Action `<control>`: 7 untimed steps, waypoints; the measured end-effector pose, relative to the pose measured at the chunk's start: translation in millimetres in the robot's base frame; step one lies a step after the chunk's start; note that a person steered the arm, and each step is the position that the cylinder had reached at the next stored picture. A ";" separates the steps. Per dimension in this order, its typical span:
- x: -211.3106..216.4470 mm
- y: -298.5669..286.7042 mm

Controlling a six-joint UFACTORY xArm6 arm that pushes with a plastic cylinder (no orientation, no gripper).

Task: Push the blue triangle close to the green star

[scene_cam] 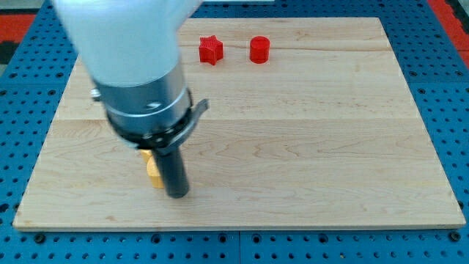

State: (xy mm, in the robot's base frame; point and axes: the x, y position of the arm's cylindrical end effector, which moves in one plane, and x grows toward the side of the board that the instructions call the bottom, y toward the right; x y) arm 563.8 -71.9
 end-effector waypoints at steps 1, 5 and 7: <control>8.3 59.6; -335.7 74.9; -303.8 -66.7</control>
State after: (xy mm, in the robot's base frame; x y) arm 260.0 -138.6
